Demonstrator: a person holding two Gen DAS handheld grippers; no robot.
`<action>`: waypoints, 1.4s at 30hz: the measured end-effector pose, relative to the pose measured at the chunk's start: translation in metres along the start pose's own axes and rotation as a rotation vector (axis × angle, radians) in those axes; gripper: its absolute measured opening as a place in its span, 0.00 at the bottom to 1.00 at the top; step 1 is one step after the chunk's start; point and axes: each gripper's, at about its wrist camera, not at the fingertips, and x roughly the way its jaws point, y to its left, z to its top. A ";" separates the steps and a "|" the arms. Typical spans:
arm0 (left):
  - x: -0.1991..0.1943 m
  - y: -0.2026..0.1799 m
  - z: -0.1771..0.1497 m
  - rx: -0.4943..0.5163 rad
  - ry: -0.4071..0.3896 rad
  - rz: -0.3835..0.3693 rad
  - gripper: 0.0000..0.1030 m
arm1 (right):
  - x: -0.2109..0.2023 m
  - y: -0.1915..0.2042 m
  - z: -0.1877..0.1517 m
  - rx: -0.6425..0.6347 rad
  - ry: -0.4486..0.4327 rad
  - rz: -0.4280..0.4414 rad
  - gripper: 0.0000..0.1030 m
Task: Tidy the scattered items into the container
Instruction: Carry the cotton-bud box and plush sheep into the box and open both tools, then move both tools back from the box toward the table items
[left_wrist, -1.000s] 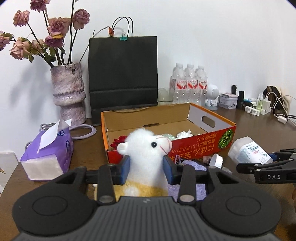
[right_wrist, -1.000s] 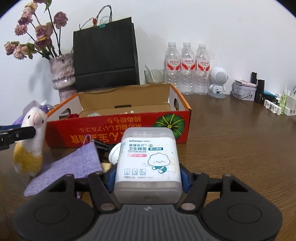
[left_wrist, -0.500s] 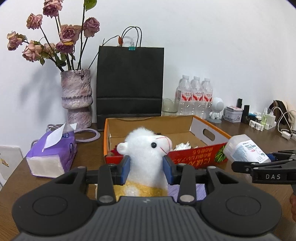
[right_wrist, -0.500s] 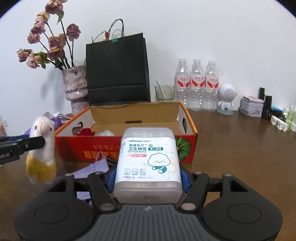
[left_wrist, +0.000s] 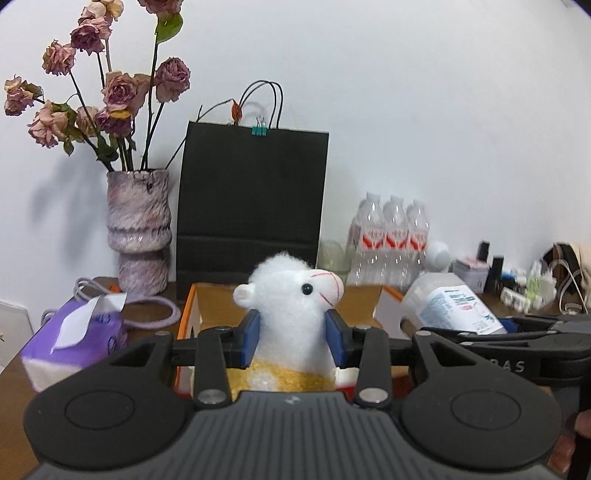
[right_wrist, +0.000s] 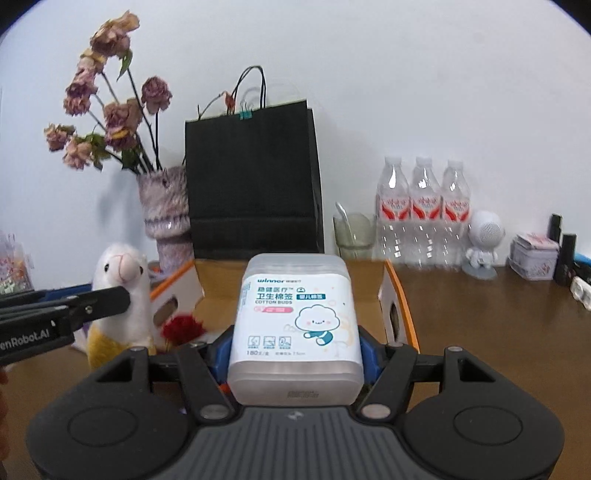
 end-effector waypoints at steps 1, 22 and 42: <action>0.006 0.000 0.004 -0.009 -0.006 0.001 0.37 | 0.006 0.000 0.005 0.004 -0.006 0.004 0.62; 0.100 0.022 0.006 -0.115 0.124 0.015 0.49 | 0.094 -0.019 0.016 0.031 0.119 -0.010 0.62; 0.100 0.021 0.009 -0.096 0.142 0.066 1.00 | 0.093 -0.029 0.022 0.054 0.154 -0.006 1.00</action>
